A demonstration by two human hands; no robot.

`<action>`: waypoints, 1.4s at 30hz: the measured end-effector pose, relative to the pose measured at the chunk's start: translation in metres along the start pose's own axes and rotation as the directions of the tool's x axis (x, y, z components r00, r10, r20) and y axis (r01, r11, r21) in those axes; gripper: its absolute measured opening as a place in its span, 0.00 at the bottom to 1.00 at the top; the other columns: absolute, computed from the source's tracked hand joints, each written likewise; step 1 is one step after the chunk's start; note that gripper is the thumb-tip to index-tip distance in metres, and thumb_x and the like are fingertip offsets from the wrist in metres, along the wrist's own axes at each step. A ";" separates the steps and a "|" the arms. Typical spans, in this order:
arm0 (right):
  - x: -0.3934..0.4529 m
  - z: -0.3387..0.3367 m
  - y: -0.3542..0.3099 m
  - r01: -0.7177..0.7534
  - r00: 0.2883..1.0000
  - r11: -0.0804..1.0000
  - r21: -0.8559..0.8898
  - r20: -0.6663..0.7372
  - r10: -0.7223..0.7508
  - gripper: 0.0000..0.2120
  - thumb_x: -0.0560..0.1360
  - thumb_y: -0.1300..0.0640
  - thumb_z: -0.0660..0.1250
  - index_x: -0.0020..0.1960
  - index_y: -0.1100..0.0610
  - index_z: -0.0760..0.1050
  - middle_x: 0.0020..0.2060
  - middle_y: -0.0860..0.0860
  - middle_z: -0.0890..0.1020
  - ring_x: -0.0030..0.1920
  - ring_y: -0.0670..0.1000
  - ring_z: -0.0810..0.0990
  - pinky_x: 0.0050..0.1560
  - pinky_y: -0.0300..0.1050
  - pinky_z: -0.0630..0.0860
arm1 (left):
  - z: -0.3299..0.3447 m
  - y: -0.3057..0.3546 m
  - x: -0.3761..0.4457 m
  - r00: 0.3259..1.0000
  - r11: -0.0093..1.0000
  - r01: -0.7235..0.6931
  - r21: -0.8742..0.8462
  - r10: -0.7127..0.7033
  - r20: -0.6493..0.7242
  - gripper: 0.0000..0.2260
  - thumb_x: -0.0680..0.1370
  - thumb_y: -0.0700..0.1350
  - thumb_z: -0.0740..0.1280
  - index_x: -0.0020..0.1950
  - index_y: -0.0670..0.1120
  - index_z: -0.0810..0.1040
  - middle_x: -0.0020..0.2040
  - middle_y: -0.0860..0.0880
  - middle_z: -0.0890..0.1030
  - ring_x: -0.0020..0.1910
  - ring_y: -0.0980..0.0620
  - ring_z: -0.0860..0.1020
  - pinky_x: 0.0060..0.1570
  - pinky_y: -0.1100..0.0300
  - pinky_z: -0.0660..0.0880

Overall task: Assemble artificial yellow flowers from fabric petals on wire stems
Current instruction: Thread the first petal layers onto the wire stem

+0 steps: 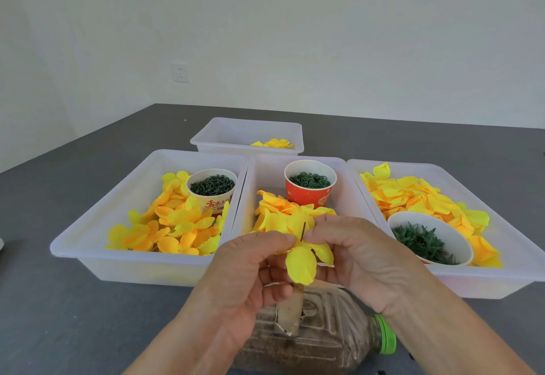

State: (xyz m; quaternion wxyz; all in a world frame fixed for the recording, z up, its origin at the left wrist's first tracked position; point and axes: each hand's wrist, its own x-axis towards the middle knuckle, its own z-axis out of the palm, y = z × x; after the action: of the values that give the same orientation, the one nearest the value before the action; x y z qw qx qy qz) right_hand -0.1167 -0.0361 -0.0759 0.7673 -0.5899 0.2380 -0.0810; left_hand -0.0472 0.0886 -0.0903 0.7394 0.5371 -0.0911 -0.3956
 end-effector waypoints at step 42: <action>-0.011 0.000 0.010 -0.044 0.995 0.998 0.043 0.088 0.040 0.17 0.72 0.73 0.62 0.30 0.59 0.81 0.28 0.52 0.82 0.25 0.46 0.79 0.25 0.36 0.75 | -0.013 0.006 0.007 0.994 0.953 -0.097 0.287 0.078 0.075 0.11 0.69 0.29 0.70 0.48 0.39 0.76 0.39 0.37 0.83 0.34 0.41 0.81 0.31 0.53 0.80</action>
State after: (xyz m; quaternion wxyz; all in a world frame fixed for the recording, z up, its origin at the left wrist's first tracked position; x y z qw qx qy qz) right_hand -0.1282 -0.0289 -0.0821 0.7915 -0.5704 0.2151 -0.0443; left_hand -0.0323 0.0942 -0.0926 0.6661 0.6227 -0.1949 -0.3614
